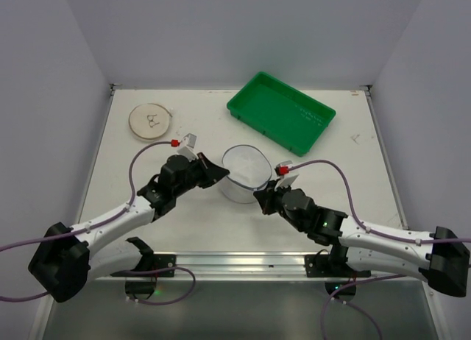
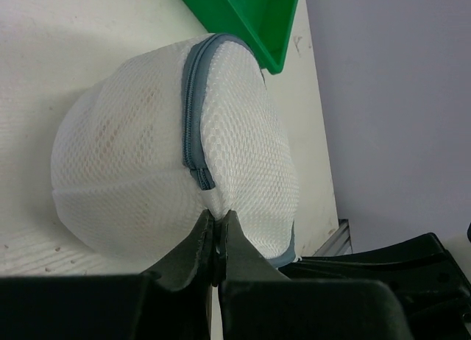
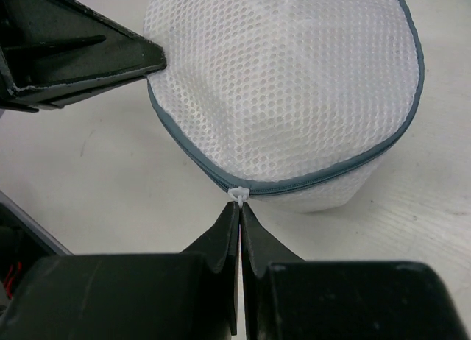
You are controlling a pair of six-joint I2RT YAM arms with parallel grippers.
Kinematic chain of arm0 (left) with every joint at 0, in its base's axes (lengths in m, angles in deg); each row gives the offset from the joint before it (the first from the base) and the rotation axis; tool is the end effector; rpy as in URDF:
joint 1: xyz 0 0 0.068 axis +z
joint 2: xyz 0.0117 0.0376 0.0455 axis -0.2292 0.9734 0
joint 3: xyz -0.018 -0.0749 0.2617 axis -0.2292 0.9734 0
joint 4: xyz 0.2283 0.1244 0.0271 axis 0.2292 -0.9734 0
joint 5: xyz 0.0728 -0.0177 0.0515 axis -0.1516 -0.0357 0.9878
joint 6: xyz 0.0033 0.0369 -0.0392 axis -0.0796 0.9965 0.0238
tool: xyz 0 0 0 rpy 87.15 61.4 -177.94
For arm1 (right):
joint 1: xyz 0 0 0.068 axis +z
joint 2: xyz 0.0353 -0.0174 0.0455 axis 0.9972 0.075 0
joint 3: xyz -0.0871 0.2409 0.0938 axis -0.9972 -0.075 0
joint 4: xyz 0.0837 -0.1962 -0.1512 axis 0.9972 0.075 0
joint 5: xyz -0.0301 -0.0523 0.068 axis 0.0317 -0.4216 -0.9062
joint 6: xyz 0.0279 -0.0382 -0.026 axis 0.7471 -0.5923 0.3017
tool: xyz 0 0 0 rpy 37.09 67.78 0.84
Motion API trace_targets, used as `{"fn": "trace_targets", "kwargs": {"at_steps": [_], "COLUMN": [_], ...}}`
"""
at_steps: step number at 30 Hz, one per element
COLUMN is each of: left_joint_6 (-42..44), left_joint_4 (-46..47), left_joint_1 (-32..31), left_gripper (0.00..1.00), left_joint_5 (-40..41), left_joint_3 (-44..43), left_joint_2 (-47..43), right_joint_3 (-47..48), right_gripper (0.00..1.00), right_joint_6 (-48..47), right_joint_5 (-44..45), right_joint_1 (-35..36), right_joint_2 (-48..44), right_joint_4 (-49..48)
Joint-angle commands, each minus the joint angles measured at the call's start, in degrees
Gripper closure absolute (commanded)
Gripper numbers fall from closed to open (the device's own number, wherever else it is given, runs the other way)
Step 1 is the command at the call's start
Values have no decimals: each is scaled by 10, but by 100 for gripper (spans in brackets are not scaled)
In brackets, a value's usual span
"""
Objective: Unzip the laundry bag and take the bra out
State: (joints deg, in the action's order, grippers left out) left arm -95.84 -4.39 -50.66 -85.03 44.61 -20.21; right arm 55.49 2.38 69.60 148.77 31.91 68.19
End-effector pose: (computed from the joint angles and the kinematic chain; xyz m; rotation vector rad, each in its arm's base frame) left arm 0.1889 -0.1474 0.2310 -0.3349 2.0771 -1.1435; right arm 0.1067 0.1765 0.2301 -0.1848 1.9396 0.7370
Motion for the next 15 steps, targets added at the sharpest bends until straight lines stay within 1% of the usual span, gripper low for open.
{"fn": "trace_targets", "kwargs": {"at_steps": [1, 4, 7, 9, 10, 12, 13, 15], "left_joint_6": [72, 90, 112, 123, 124, 124, 124, 118], "left_joint_4": [-3, 6, -2, -4, -6, -6, -6, -6], "left_joint_1": [24, 30, 38, 46, 53, 59, 59, 60], "left_gripper": [100, 100, 100, 98, 91, 84, 76, 65], "left_joint_5": [-30, -47, -51, -55, -62, -72, -82, -90], "left_joint_3": [-26, -33, -59, -81, -90, -109, -113, -118], "left_joint_2": [16, 26, 44, 64, 73, 95, 100, 105], "right_joint_3": [10, 11, 9, 11, 14, 21, 33, 43], "right_gripper": [100, 100, 100, 100, 100, 100, 100, 100], "right_joint_6": [-28, -33, -33, -28, -25, -17, -15, -8], "right_joint_5": [40, 22, -2, -23, -30, -46, -50, -54], "right_joint_1": [4, 3, 3, 4, 4, 4, 4, 3], "right_joint_2": [-17, -15, -5, 5, 22, 42, 53, 83], "right_joint_4": [60, 56, 33, 17, -1, -17, -28, -38]}}
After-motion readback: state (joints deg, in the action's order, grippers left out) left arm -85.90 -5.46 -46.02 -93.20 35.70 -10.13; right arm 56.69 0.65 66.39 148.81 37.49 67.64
